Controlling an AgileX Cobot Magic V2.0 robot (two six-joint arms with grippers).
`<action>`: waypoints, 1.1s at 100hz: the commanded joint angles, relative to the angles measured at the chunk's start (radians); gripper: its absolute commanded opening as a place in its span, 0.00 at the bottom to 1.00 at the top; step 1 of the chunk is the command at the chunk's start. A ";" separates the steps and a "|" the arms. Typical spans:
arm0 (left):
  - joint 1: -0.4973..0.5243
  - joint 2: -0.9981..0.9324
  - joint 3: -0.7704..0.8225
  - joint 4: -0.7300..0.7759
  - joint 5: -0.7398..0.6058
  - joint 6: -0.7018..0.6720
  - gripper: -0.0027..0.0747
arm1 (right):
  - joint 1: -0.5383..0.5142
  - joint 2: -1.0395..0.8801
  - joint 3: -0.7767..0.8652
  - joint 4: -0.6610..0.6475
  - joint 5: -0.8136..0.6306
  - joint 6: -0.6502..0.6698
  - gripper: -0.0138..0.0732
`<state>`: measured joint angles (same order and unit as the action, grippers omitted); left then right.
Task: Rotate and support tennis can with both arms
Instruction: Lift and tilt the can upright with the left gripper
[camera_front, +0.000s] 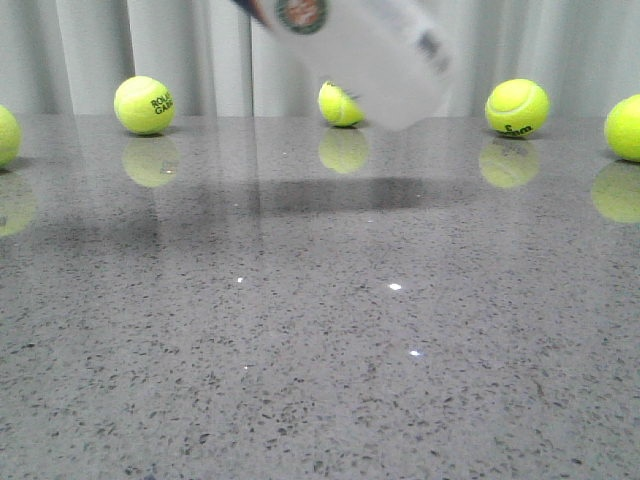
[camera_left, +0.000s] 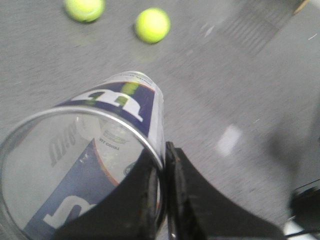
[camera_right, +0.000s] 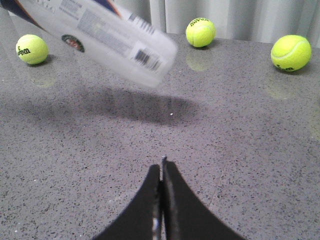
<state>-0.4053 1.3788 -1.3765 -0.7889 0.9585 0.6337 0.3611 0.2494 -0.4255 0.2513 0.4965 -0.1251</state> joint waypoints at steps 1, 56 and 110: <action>-0.040 -0.033 -0.091 0.167 0.008 -0.124 0.01 | -0.004 0.009 -0.025 0.010 -0.072 -0.001 0.09; -0.257 0.088 -0.342 0.645 0.314 -0.314 0.01 | -0.004 0.009 -0.025 0.010 -0.072 -0.001 0.09; -0.257 0.126 -0.384 0.641 0.318 -0.314 0.04 | -0.004 0.009 -0.025 0.010 -0.072 -0.001 0.09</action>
<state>-0.6554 1.5380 -1.7246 -0.1267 1.2620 0.3291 0.3611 0.2494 -0.4255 0.2513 0.4965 -0.1251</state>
